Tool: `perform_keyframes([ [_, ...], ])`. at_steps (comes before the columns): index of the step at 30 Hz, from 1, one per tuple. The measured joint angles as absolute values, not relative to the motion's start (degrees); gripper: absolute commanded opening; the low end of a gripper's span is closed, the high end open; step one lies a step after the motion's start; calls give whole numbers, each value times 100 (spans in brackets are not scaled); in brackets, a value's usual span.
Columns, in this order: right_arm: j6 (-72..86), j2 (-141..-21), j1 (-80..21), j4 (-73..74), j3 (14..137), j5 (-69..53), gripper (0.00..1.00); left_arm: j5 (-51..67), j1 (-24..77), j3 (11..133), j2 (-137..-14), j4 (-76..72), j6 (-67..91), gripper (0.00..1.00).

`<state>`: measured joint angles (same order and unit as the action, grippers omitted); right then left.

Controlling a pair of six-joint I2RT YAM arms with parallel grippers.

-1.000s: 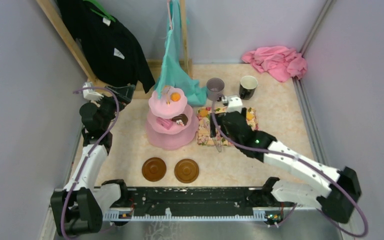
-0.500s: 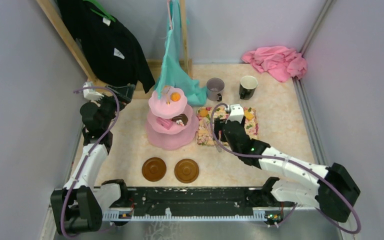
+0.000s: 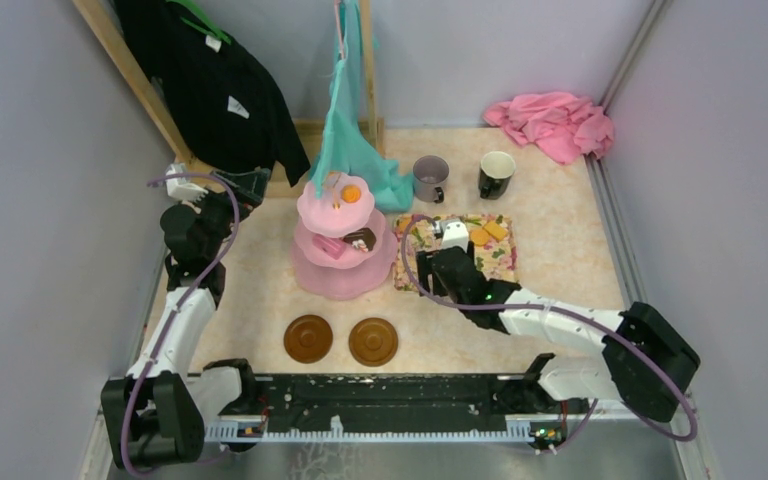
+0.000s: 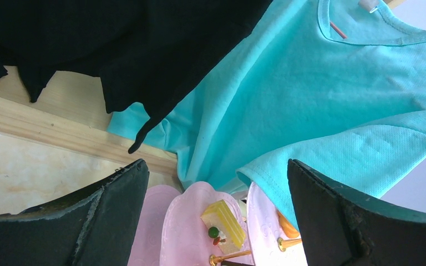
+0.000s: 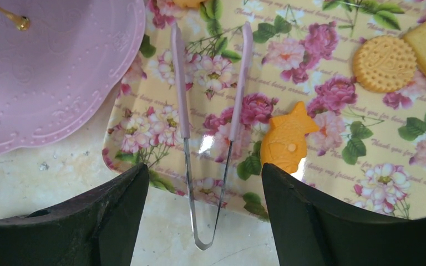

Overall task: Serve the afternoon tea
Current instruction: Pick up the clamp from the tray.

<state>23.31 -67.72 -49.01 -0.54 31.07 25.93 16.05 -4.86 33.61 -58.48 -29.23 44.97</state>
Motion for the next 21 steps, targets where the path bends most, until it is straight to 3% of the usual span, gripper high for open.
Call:
perform_keyframes([
  [12,2222,-7985,-4901,-204,3205,2388,75,1594,-478,3358,-5857,-2950,4495,99],
  [21,2073,-8305,-4897,-217,3551,2331,65,1594,-475,3358,-5951,-2961,4497,99],
])
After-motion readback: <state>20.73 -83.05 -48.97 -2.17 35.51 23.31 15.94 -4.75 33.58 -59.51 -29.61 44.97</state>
